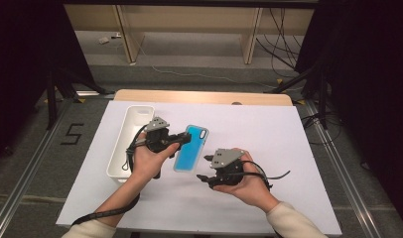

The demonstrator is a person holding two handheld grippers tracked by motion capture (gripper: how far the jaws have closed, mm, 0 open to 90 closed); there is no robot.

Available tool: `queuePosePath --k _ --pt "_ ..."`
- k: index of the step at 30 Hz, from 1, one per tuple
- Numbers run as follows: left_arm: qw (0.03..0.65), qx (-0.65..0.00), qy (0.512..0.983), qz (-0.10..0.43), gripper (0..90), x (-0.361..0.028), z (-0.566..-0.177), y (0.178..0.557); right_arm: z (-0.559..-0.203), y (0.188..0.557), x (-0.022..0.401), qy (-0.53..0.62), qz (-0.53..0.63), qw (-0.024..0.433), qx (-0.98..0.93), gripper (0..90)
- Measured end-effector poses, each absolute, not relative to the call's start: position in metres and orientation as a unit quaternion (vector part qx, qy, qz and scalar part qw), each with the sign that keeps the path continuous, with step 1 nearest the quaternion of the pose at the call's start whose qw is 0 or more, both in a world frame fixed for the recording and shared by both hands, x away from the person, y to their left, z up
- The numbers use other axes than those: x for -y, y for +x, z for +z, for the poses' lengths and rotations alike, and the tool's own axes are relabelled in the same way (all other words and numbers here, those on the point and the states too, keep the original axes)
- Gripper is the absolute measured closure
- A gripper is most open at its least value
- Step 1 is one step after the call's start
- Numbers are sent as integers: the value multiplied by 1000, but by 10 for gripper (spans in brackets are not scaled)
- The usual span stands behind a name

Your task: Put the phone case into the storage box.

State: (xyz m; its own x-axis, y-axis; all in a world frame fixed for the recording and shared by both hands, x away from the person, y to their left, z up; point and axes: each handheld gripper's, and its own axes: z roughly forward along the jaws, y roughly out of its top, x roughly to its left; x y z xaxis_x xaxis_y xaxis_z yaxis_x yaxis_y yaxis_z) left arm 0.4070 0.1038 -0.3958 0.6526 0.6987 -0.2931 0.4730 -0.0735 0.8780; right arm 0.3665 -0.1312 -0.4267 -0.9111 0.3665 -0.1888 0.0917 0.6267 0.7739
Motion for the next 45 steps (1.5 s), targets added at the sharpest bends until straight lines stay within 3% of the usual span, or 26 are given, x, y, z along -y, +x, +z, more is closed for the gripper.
queuePosePath --k 15,45 --pt "557 -396 720 120 814 -114 -387 405 -429 368 139 154 429 158 -876 275" --pt "570 -394 707 143 814 -134 -372 403 -433 369 167 200 446 165 -857 223"
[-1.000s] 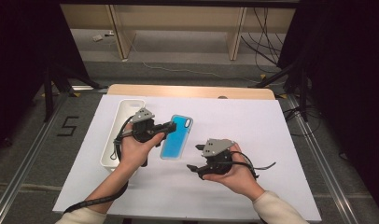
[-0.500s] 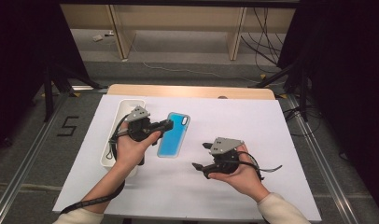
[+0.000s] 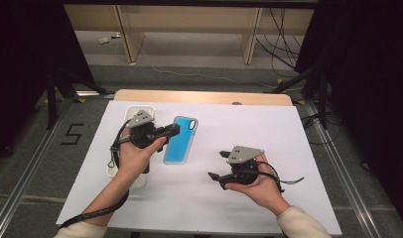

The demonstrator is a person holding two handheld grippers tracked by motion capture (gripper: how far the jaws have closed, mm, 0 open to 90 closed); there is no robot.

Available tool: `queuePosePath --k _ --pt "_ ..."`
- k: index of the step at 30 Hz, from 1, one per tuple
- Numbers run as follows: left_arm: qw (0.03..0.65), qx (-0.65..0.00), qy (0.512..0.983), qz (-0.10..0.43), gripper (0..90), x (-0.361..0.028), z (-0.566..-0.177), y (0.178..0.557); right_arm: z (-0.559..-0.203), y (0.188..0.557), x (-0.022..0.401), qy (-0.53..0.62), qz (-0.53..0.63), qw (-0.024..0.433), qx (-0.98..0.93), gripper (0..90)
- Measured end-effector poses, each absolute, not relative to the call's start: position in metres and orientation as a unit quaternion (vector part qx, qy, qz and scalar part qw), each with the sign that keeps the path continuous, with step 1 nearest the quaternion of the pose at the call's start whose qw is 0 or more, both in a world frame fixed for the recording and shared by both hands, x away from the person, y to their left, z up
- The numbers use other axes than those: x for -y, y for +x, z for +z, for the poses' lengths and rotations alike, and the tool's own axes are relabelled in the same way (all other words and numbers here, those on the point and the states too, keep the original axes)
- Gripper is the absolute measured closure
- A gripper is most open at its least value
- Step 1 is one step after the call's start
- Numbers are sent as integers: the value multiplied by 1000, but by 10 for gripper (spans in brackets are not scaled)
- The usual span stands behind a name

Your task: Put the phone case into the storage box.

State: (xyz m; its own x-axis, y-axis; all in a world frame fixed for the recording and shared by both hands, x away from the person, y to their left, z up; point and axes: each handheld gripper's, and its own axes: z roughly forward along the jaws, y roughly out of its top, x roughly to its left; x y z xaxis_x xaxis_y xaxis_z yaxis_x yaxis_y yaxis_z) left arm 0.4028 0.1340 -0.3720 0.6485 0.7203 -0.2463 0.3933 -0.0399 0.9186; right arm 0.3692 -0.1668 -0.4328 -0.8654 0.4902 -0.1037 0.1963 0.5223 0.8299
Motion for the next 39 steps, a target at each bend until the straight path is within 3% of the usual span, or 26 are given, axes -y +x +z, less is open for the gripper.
queuePosePath --k 39 --pt "585 -394 689 165 814 -158 -355 403 -438 371 174 217 449 163 -851 203"
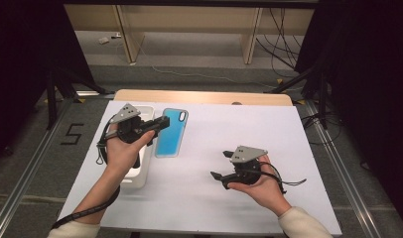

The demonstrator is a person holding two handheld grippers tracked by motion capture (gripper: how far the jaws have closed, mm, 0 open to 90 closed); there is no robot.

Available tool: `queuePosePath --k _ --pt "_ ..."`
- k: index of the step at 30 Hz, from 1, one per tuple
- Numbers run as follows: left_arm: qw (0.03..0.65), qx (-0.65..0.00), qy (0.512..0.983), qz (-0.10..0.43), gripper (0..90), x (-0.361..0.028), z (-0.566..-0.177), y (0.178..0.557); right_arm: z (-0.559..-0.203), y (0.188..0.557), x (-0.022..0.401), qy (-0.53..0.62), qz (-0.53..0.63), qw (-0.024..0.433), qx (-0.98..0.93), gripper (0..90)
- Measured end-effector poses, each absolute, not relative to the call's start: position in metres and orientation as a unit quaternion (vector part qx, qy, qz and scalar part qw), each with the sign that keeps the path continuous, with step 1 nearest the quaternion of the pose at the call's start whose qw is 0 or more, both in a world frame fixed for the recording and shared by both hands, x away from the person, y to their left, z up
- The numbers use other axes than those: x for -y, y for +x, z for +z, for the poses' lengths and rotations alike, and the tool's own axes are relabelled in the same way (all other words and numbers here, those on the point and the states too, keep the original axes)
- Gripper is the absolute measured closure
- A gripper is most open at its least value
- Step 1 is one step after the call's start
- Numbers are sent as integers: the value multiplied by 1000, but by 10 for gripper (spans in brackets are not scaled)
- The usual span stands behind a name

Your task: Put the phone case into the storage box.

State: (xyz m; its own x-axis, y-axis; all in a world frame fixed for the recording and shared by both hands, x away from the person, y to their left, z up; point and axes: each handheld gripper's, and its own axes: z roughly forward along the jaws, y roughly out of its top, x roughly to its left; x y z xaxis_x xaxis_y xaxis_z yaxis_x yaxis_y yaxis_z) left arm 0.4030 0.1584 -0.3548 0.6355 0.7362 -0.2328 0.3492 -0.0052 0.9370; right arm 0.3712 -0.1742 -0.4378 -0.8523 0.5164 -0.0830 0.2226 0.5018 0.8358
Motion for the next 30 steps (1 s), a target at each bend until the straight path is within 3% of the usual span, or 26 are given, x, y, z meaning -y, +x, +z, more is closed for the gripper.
queuePosePath --k 30 --pt "591 -398 678 181 814 -180 -348 406 -439 372 175 223 454 157 -848 203"
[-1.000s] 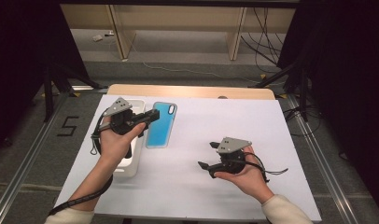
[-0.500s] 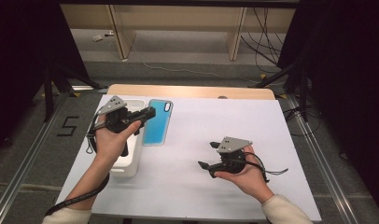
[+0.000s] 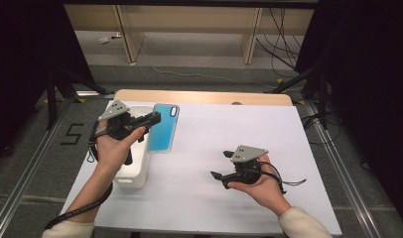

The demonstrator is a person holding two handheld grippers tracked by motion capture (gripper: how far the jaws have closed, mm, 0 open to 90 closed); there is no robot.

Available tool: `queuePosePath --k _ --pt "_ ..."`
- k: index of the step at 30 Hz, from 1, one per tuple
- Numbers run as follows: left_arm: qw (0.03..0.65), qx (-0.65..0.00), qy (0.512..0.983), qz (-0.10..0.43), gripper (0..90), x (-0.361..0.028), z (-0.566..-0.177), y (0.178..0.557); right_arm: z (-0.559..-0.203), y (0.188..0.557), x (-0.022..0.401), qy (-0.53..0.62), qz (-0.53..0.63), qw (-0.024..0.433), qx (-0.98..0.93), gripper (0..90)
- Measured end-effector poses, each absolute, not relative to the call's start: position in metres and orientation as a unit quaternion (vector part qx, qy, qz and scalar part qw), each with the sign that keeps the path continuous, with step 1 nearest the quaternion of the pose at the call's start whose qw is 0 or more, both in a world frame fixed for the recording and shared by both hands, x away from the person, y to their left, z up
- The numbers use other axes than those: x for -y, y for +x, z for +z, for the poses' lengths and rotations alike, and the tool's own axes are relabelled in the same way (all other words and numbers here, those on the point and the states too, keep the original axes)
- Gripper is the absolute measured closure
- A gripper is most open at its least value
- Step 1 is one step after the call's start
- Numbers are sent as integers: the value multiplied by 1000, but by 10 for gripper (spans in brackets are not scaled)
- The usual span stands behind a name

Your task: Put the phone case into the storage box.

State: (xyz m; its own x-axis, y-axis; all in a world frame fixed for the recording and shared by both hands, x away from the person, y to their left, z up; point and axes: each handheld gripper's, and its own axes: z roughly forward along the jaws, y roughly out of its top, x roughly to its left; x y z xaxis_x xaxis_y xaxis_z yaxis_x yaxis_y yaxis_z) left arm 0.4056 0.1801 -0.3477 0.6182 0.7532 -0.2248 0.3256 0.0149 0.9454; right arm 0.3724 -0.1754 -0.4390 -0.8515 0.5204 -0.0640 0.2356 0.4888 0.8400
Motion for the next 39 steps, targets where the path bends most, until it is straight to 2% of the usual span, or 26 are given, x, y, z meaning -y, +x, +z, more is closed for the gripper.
queuePosePath --k 39 --pt "594 -405 666 200 814 -202 -344 411 -441 372 174 224 457 154 -847 203"
